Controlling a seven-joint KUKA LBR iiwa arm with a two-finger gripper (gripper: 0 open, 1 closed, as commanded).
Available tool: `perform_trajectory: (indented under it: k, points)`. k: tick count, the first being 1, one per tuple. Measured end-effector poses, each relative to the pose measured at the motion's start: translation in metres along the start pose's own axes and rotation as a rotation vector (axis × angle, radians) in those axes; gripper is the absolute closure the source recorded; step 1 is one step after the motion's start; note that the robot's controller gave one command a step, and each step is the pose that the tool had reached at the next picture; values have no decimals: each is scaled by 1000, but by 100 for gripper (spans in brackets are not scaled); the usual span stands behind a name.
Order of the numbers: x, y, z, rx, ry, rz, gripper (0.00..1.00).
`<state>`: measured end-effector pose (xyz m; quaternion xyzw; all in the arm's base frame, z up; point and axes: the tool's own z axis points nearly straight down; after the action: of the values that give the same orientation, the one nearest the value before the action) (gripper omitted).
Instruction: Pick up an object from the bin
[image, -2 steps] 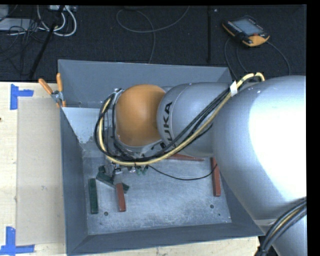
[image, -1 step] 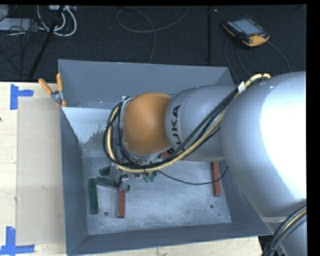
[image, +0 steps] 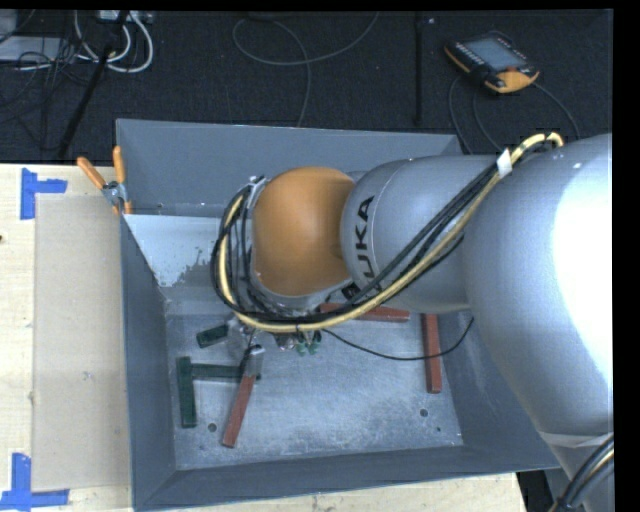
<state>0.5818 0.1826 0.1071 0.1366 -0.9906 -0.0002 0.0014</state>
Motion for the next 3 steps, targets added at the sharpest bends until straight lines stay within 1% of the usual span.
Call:
perform_trajectory:
  k: [1, 2, 3]
  points:
    - [9, -29, -22, -2, -14, 3, 100]
    - [-2, -11, -45, 3, 0, 23, 100]
    - [5, 30, 36, 0, 1, -194, 0]
